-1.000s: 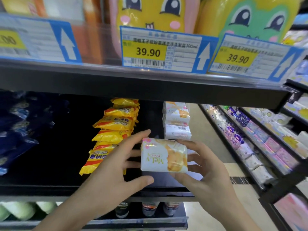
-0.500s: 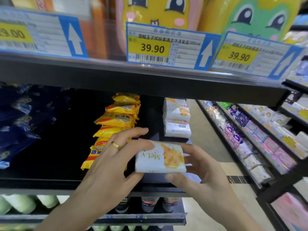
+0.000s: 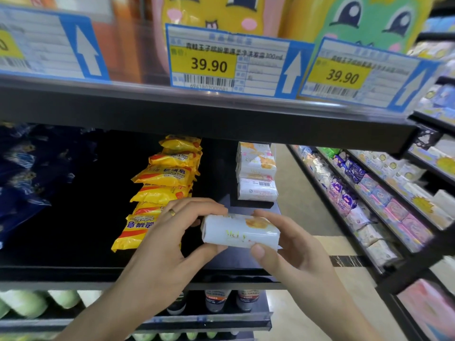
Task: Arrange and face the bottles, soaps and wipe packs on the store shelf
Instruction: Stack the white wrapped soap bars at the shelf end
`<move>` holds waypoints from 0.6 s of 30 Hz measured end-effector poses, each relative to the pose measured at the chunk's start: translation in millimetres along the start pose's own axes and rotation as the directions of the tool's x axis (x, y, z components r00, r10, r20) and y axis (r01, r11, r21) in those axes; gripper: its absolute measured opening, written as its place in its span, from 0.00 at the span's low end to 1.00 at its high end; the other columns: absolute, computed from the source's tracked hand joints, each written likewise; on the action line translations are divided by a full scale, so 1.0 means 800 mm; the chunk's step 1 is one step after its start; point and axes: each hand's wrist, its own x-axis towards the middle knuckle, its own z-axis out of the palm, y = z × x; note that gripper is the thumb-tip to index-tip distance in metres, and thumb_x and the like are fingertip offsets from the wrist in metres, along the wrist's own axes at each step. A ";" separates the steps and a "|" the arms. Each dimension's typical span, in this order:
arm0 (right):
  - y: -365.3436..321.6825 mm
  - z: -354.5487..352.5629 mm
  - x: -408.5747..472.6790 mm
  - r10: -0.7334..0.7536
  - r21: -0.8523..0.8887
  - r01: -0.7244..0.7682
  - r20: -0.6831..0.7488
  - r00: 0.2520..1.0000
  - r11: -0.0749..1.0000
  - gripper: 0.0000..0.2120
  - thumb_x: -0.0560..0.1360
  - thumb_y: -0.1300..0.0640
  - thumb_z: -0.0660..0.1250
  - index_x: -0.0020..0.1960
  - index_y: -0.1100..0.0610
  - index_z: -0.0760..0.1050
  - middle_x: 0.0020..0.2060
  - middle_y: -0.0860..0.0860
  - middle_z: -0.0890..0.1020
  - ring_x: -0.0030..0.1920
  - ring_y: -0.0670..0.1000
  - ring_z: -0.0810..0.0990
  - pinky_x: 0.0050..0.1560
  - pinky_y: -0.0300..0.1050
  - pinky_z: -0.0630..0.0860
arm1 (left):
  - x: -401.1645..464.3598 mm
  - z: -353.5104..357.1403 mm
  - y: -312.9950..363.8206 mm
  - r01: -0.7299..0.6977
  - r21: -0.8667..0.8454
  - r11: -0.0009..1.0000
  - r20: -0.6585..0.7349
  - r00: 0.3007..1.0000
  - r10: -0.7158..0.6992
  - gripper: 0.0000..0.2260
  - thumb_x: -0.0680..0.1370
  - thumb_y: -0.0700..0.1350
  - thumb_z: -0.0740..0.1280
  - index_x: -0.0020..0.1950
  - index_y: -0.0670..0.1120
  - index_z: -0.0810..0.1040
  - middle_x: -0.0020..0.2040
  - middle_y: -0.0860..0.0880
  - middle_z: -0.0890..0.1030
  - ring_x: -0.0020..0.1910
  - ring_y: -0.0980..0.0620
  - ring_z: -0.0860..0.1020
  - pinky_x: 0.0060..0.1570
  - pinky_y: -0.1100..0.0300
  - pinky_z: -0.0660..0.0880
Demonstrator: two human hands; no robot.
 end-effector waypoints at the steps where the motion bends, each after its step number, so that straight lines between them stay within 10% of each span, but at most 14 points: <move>1: 0.001 0.000 0.000 -0.010 -0.004 0.010 -0.016 1.000 1.000 0.30 0.67 0.39 0.76 0.67 0.44 0.78 0.61 0.45 0.84 0.59 0.49 0.83 0.51 0.42 0.80 | 0.000 0.001 0.000 0.028 -0.038 0.999 0.012 1.000 -0.028 0.17 0.75 0.57 0.71 0.63 0.65 0.75 0.63 0.62 0.77 0.65 0.54 0.75 0.59 0.66 0.71; 11: 0.003 0.006 0.005 -0.116 -0.073 0.113 -0.039 0.992 0.991 0.24 0.76 0.60 0.75 0.64 0.37 0.76 0.57 0.47 0.85 0.55 0.54 0.83 0.53 0.46 0.80 | 0.002 0.010 0.010 0.288 -0.233 0.929 0.102 0.957 -0.271 0.13 0.76 0.56 0.70 0.61 0.65 0.76 0.58 0.63 0.83 0.60 0.60 0.80 0.59 0.55 0.77; 18: -0.001 0.013 0.004 -0.163 -0.124 0.158 -0.035 0.986 0.980 0.27 0.75 0.50 0.74 0.69 0.33 0.70 0.60 0.43 0.82 0.56 0.52 0.82 0.54 0.45 0.80 | 0.006 0.009 0.019 0.420 -0.407 0.811 0.163 0.907 -0.388 0.16 0.74 0.52 0.70 0.61 0.55 0.79 0.56 0.60 0.86 0.58 0.60 0.83 0.57 0.62 0.79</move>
